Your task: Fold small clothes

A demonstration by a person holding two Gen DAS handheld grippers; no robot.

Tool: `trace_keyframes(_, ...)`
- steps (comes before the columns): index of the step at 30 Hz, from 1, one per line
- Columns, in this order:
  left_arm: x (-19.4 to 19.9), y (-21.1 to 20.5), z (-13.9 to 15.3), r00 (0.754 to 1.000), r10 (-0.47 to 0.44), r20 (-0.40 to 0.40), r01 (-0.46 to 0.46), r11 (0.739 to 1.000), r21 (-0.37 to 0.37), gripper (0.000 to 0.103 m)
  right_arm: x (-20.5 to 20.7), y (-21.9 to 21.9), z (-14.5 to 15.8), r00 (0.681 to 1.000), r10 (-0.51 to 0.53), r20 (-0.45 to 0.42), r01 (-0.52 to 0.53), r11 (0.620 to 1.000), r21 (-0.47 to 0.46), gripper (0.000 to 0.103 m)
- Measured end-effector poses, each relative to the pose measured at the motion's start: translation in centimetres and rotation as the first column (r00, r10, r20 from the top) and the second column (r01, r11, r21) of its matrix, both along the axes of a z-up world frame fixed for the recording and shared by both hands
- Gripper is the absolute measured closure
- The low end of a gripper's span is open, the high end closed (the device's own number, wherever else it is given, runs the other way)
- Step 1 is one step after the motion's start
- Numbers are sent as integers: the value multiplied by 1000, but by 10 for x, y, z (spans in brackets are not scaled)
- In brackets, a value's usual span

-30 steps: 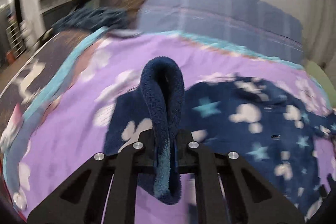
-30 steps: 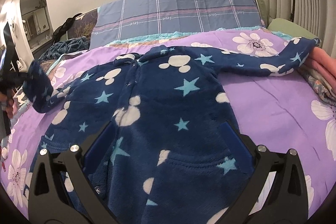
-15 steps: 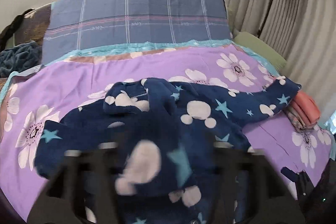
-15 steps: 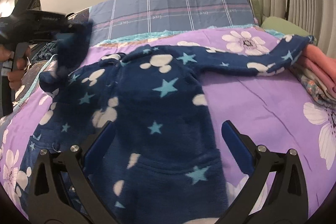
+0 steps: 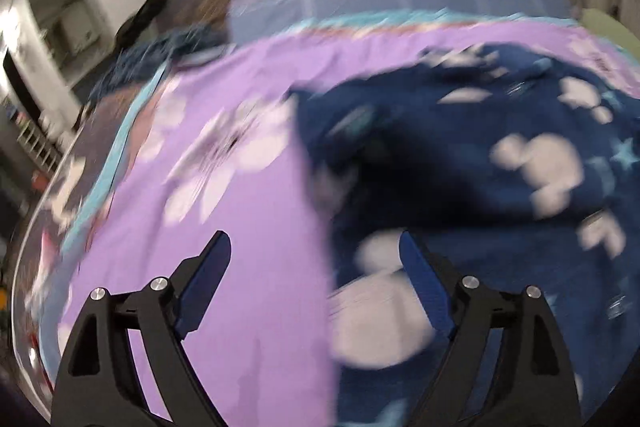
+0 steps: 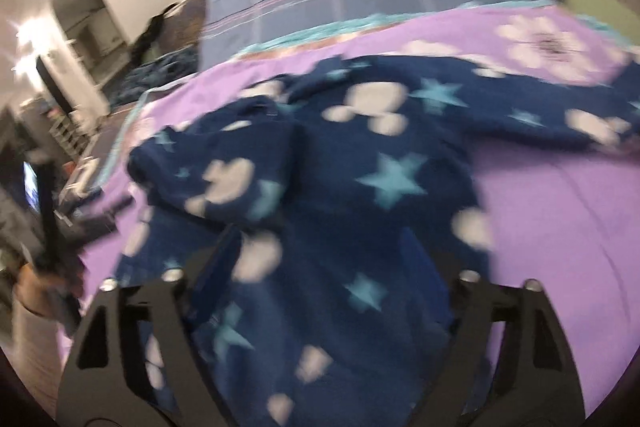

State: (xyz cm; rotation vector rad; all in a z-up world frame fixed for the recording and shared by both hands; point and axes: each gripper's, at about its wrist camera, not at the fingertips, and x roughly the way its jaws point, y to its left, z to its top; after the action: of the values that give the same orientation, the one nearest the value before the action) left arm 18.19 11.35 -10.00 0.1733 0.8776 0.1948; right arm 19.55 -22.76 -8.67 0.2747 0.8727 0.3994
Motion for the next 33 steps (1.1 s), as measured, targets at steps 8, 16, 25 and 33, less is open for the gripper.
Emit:
trace_keyframes(8,26,66,-24,991,126,-37,-131,971,-199,17,87,44,-46,991,0,-132,6,999,48,31)
trace_keyframes(16,52,42,-31,998,55,-14,-56,984,-171,16,98,76,-27,999,28,-16,-30,996,-88,88)
trace_keyframes(25,33,36,-16,999,-22,38,32,964,-262,11,101,51,55,967,-80,240,156,936,-316,74)
trace_keyframes(33,44,20,-27,999,-35,-1,34,980,-195,11,103,6,2,985,-153,76,168,948,-272,42)
